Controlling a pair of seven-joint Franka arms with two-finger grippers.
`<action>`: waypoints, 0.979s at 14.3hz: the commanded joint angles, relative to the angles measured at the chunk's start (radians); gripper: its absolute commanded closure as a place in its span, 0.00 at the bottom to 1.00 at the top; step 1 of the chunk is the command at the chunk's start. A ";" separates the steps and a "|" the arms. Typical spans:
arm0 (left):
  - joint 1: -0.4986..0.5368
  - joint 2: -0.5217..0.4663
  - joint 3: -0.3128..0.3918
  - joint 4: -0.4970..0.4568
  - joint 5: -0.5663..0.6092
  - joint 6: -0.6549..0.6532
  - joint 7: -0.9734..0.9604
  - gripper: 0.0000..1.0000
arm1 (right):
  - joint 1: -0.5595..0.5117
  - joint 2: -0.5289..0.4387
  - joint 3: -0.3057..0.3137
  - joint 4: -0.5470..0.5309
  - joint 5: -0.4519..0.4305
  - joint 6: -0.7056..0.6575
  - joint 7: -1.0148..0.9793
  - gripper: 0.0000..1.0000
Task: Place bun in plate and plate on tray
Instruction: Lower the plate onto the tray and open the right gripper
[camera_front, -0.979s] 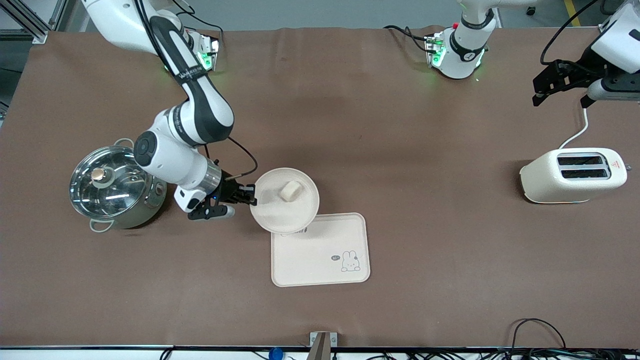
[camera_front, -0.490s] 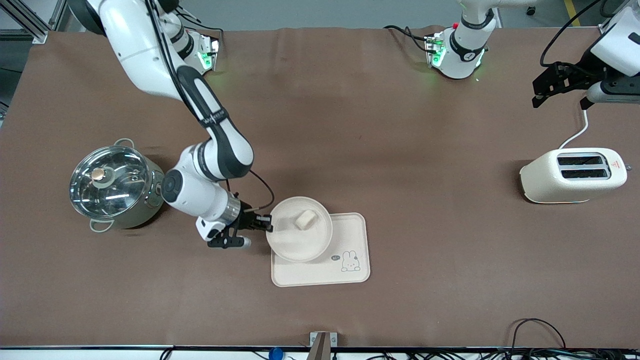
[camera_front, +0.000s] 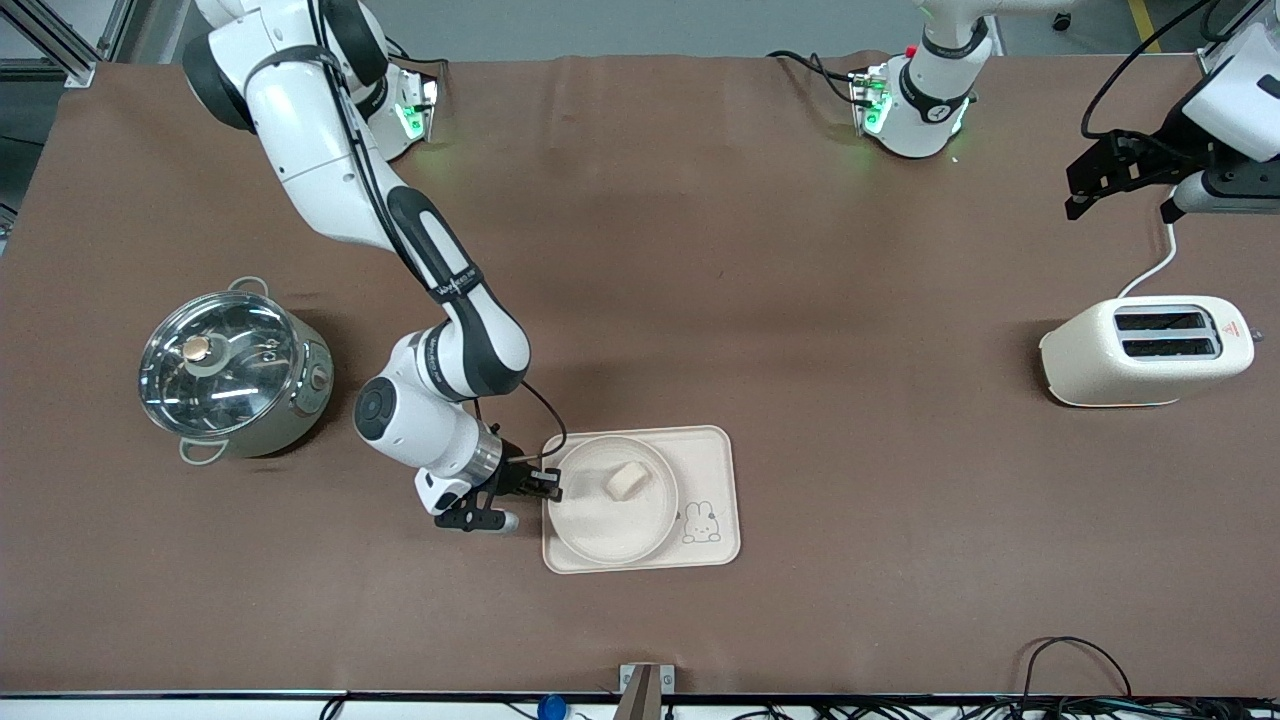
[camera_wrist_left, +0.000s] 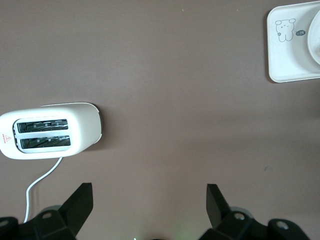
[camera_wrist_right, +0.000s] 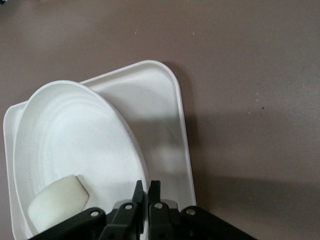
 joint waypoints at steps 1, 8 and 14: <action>-0.001 0.007 0.004 0.018 0.003 -0.005 0.019 0.00 | 0.012 0.015 0.004 0.024 0.018 0.006 0.013 1.00; -0.001 0.007 0.003 0.018 0.003 -0.005 0.021 0.00 | 0.030 0.038 0.005 0.022 0.021 0.065 0.016 0.99; -0.001 0.007 0.004 0.018 0.002 -0.007 0.021 0.00 | 0.010 0.021 0.007 0.025 0.025 0.053 0.016 0.33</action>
